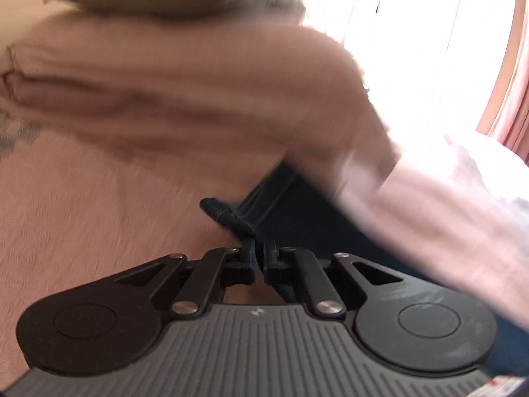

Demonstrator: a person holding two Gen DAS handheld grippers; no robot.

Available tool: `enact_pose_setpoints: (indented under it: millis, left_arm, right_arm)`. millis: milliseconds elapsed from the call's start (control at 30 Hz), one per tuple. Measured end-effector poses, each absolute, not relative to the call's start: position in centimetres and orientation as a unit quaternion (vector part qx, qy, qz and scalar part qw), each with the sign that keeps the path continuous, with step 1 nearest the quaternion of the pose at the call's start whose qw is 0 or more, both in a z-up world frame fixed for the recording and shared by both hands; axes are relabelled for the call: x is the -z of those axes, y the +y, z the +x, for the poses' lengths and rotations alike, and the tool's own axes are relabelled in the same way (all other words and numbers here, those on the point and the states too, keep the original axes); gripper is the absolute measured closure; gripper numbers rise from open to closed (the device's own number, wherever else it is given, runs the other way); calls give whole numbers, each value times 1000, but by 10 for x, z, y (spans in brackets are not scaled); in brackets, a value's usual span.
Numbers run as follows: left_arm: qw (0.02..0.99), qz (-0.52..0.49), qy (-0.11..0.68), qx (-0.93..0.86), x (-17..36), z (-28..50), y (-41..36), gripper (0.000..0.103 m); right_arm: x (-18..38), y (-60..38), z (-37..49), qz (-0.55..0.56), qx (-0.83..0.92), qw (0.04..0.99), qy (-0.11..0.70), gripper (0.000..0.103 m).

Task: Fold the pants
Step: 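Spread the jeans flat on the duvet and open both grippers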

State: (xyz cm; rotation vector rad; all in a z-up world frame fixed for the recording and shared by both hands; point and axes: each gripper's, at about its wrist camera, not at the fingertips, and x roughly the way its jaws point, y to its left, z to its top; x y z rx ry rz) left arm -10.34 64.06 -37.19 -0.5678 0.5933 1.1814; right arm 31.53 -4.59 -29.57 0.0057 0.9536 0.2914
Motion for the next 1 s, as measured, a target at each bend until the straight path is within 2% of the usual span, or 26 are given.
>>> enact_pose_setpoints:
  millis: [33,100,167,267,333,433,567,733,800,833,967,1000]
  left_arm:
    - [733,-250,301,-556,386,-104,643,92]
    - [728,-249,297,-566,388,-113,642,88]
    - [710,-250,293,-589,379,-125,642,73]
    - [678,-228,313,-625,361,-160,638,74]
    - [666,-250,313,-629,345,-191,616,75]
    - [680,-257,330,-602,320,-224,551,75]
    - [717,-273,343,-542,292,-254,422,75]
    - [729,-269,374,-506,297,-277,279,72]
    - [692,-257,452,-501,326,-276,246,70]
    - [678,-259,462,-510,336,-283,231,69]
    - [623,-290,448,-572,326,-300,192,66]
    - [604,-306,453,-580,320,-300,185,66]
  right_arm:
    - [295,-43,315,1,-143,878,457,62]
    - [289,-39,311,-2,-151,877,456,62]
    - [278,-38,305,-9,-171,879,445,62]
    - [259,-40,292,-42,-203,881,426,61]
    - [253,-40,280,-70,-231,874,422,60]
    - [254,-37,254,-120,-279,854,422,59]
    - [268,-35,214,-202,-330,822,418,59]
    - [312,-56,185,-299,-348,772,441,58]
    - [332,-72,180,-333,-350,744,462,56]
    - [336,-84,176,-334,-366,740,454,55]
    - [328,-107,167,-356,-406,717,442,53]
    - [324,-110,170,-364,-407,701,459,53]
